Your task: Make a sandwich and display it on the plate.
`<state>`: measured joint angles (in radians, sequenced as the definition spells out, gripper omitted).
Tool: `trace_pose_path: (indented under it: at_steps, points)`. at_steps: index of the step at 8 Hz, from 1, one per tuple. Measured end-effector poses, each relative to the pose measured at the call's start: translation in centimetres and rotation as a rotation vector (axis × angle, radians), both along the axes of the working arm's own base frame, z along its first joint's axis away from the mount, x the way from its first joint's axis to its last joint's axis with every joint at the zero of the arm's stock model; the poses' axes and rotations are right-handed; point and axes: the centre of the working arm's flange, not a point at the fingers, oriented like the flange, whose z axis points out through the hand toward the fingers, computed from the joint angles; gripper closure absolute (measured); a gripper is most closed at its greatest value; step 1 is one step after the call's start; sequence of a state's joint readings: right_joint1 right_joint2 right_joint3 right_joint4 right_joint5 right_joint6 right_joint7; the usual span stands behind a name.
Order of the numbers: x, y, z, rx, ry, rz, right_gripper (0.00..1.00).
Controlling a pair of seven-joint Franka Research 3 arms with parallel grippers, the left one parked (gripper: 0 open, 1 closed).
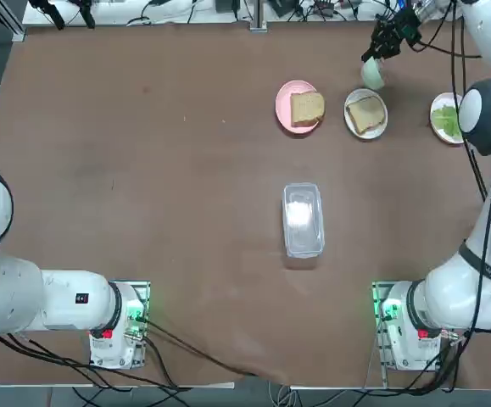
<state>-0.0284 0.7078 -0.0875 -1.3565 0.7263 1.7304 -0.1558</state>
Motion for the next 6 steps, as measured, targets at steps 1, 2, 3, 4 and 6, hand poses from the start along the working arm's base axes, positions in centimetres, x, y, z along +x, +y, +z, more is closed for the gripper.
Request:
trace_pose_path:
  at_steps: [1, 2, 3, 4, 6]
  points:
    - [-0.9, 0.1, -0.4, 0.035, 0.038, -0.001, 0.97]
    - [-1.8, 0.1, -0.7, 0.078, 0.075, -0.006, 0.97]
    - [-2.6, -0.2, -1.0, 0.121, 0.101, -0.008, 0.97]
    - [-3.4, -0.8, -1.6, 0.176, 0.111, -0.003, 0.97]
    - [-5.2, -2.9, -3.7, 0.303, 0.084, -0.005, 0.97]
